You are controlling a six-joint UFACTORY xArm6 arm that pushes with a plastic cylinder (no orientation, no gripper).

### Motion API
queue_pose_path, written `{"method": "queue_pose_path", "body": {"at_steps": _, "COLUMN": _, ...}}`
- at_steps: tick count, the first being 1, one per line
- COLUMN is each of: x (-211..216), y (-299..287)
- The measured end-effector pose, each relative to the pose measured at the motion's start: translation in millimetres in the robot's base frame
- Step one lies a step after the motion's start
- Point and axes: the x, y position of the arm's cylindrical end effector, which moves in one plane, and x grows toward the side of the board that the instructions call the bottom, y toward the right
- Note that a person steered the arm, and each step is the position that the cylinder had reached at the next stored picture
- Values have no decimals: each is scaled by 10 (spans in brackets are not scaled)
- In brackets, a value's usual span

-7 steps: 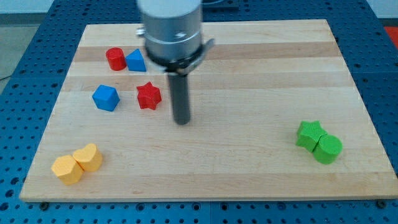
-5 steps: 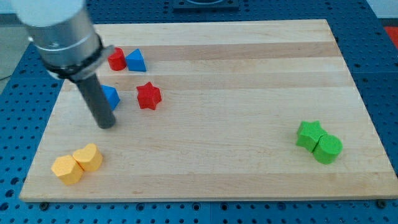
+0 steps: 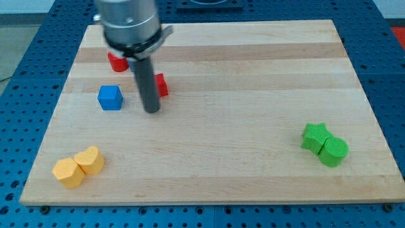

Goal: Move the red star to the center right of the board

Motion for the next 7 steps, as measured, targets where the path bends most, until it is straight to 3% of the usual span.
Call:
{"method": "queue_pose_path", "body": {"at_steps": 1, "x": -236, "y": -397}}
{"method": "queue_pose_path", "body": {"at_steps": 2, "x": -554, "y": -232}}
{"method": "queue_pose_path", "body": {"at_steps": 4, "x": -762, "y": 1226}}
{"method": "queue_pose_path", "body": {"at_steps": 5, "x": -883, "y": 1050}}
{"method": "queue_pose_path", "body": {"at_steps": 6, "x": -900, "y": 354}}
{"method": "queue_pose_path", "body": {"at_steps": 7, "x": -503, "y": 80}}
